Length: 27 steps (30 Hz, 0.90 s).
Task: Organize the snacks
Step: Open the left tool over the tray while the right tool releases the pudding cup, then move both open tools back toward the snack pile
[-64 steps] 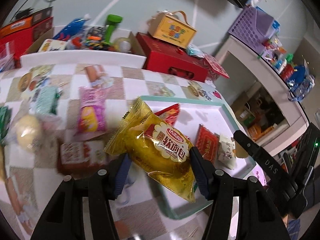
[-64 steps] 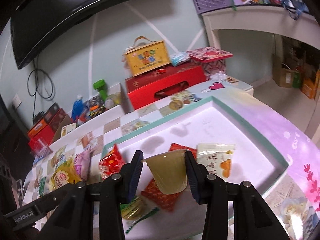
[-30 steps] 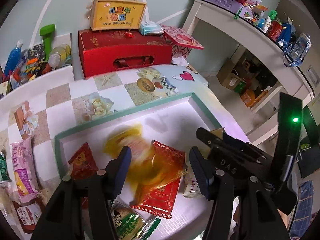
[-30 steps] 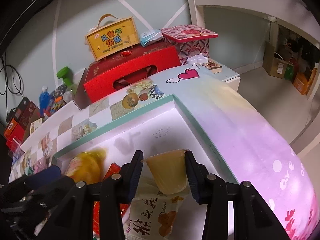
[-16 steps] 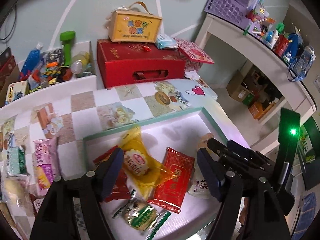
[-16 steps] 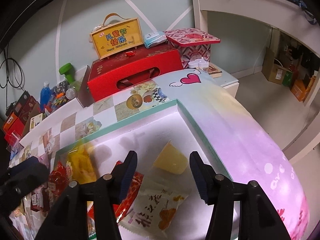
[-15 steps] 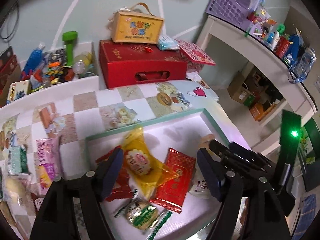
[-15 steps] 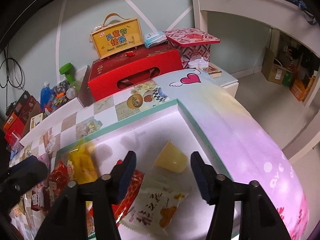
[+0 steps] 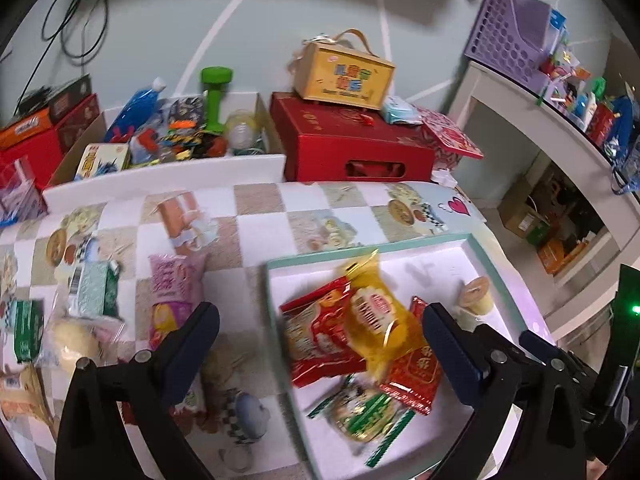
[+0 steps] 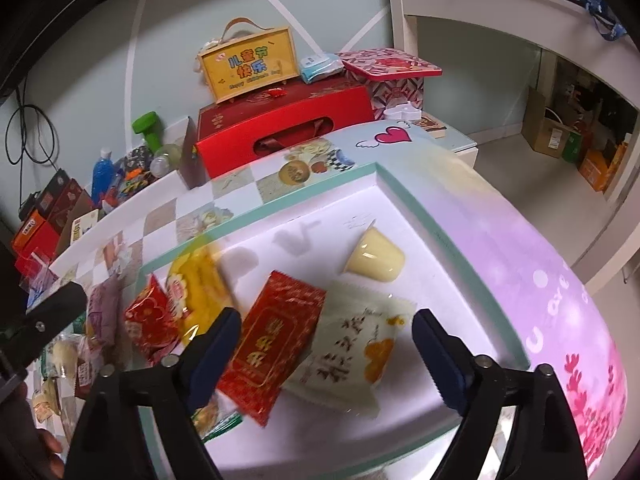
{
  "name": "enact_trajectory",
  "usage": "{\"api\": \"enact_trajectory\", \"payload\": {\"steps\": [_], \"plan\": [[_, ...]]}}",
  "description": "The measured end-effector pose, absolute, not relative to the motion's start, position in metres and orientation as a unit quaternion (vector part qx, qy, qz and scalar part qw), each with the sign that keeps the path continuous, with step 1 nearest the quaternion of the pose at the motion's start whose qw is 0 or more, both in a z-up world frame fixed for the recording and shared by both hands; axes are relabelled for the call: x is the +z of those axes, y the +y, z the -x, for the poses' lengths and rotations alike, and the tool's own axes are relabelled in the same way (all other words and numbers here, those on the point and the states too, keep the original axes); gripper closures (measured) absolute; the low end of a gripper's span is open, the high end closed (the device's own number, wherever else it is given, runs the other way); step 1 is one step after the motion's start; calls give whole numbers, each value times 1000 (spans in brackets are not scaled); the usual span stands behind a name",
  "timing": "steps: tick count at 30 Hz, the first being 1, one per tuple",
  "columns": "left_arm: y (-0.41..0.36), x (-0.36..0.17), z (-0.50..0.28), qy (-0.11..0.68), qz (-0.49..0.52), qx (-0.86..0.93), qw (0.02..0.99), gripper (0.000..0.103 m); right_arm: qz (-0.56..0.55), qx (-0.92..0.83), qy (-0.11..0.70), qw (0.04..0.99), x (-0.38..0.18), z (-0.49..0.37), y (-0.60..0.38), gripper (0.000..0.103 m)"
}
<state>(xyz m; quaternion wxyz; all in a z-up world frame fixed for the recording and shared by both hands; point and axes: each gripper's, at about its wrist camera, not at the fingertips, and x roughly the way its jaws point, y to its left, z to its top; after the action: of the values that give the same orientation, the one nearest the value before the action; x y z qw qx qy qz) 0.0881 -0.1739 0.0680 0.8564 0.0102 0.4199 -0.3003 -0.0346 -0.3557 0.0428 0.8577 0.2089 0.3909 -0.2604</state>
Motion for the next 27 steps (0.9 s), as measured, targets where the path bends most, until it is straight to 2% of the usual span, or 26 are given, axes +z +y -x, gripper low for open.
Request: {"api": "enact_trajectory", "payload": {"steps": [3, 15, 23, 27], "plan": [[-161, 64, -88, 419, 0, -293, 859, 1, -207, -261, 386, 860, 45, 35, -347, 0], [-102, 57, -85, 370, 20, -256, 893, 0, -208, -235, 343, 885, 54, 24, -314, 0], [-65, 49, -93, 396, 64, -251, 881, 0, -203, -200, 354, 891, 50, 8, -291, 0], [-49, 46, -91, 383, 80, -241, 888, 0, -203, -190, 348, 896, 49, 1, -279, 0]]}}
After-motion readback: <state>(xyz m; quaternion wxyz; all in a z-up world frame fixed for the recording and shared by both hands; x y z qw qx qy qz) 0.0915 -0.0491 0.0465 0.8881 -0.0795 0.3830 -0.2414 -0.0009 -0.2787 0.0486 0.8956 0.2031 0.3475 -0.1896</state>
